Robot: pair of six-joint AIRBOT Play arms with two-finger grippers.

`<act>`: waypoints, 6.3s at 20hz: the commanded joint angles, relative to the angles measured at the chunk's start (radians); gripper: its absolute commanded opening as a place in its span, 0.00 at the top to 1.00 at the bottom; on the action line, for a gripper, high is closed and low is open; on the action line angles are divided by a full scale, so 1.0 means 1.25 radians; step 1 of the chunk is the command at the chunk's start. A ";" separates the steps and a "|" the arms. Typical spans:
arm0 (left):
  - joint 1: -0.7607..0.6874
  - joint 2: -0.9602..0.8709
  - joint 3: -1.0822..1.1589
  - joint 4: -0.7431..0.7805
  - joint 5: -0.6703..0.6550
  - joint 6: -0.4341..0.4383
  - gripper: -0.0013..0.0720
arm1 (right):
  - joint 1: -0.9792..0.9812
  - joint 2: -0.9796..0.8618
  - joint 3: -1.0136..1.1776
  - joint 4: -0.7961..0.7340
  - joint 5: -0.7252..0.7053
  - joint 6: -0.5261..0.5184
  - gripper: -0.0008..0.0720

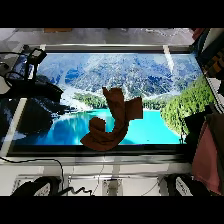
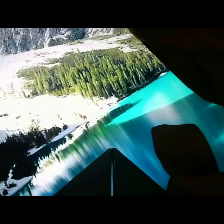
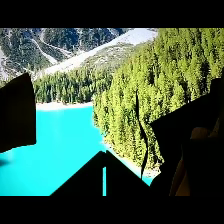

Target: Fold the clothes and pants, and hang the long-sleeved shirts on hangers.

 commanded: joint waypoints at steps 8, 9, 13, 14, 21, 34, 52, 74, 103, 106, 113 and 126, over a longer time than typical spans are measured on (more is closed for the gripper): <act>0.001 0.001 0.000 0.000 0.000 0.000 0.96 | 0.001 0.000 0.000 0.000 0.000 0.000 0.97; 0.001 0.001 0.000 0.000 0.000 0.000 0.96 | 0.001 0.000 0.000 -0.005 0.000 -0.023 0.97; 0.001 0.001 0.000 0.000 0.000 0.000 0.96 | 0.001 0.000 0.000 -0.025 0.000 -0.073 0.97; 0.001 0.001 0.000 0.000 0.000 0.000 0.96 | 0.001 0.000 0.000 -0.026 0.000 -0.073 0.97; 0.001 0.001 0.000 -0.001 0.000 0.000 0.96 | 0.001 -0.008 -0.001 -0.016 -0.198 -0.075 0.97; 0.000 0.000 -0.003 -0.007 0.005 0.000 0.96 | 0.017 -0.378 -0.606 0.564 -0.318 -0.264 0.22; 0.000 -0.310 -0.077 -0.120 -0.110 -0.096 0.29 | 0.259 -0.551 -0.533 0.749 -0.658 -0.217 0.71; -0.028 -0.500 -0.203 -0.097 -0.274 0.049 0.36 | 0.262 -0.551 -0.533 0.749 -0.654 -0.219 0.91; 0.356 0.190 0.192 -0.120 0.202 -0.081 0.96 | 0.256 0.023 -0.147 0.063 -0.514 -0.068 0.97; 0.372 0.244 0.192 -0.117 0.221 -0.081 0.96 | 0.257 0.108 -0.116 0.063 -0.511 -0.068 0.97; 0.372 0.341 0.192 -0.114 0.221 -0.081 0.96 | 0.257 0.289 -0.073 0.090 -0.475 -0.068 0.97; 0.204 -0.035 -0.089 -0.148 0.289 0.004 0.96 | 0.257 -0.367 -0.074 0.136 -0.592 -0.068 0.97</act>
